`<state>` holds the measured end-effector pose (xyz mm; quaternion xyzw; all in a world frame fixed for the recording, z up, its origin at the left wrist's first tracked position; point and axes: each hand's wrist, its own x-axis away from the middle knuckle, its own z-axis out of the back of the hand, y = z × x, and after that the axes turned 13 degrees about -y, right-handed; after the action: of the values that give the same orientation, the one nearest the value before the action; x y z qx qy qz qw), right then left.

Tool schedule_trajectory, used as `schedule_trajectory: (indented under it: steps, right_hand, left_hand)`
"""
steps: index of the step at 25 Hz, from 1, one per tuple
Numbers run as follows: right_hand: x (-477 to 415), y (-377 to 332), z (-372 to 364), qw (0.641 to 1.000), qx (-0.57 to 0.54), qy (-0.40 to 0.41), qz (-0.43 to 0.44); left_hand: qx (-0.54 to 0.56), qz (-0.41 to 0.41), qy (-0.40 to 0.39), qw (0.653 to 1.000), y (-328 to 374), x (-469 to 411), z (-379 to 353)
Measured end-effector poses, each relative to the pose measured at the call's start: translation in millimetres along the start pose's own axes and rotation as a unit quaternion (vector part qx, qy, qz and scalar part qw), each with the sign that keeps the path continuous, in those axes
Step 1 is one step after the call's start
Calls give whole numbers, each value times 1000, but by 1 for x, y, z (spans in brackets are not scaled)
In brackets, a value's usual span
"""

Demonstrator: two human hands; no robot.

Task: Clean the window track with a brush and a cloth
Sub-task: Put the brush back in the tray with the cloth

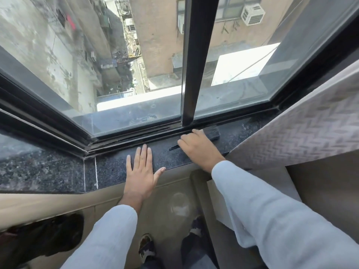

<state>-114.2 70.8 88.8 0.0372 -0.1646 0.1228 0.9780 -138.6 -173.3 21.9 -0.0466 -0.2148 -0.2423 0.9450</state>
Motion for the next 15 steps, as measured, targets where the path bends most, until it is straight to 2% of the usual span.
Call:
schedule_trajectory:
  steps: [2, 4, 6, 9, 12, 15]
  right_hand:
    - [19, -39, 0, 995, -43, 85, 25]
    - [50, -65, -21, 980, -99, 170, 14]
    - [92, -69, -52, 969, -161, 183, -40]
    - [152, -34, -98, 940, -247, 133, -195]
    - [199, 20, -140, 871, -326, 31, -366]
    - [216, 55, -173, 831, -321, -52, -451]
  left_hand:
    - [0, -4, 7, 1000, 0, 1, 1]
    - [1, -13, 13, 1000, 0, 2, 1]
    - [6, -15, 21, 1000, 2, 1, 0]
    - [13, -16, 33, 999, 1, 0, -1]
    - [10, -21, 31, 999, 3, -2, -1]
    - [10, -16, 32, 999, 3, -2, -4]
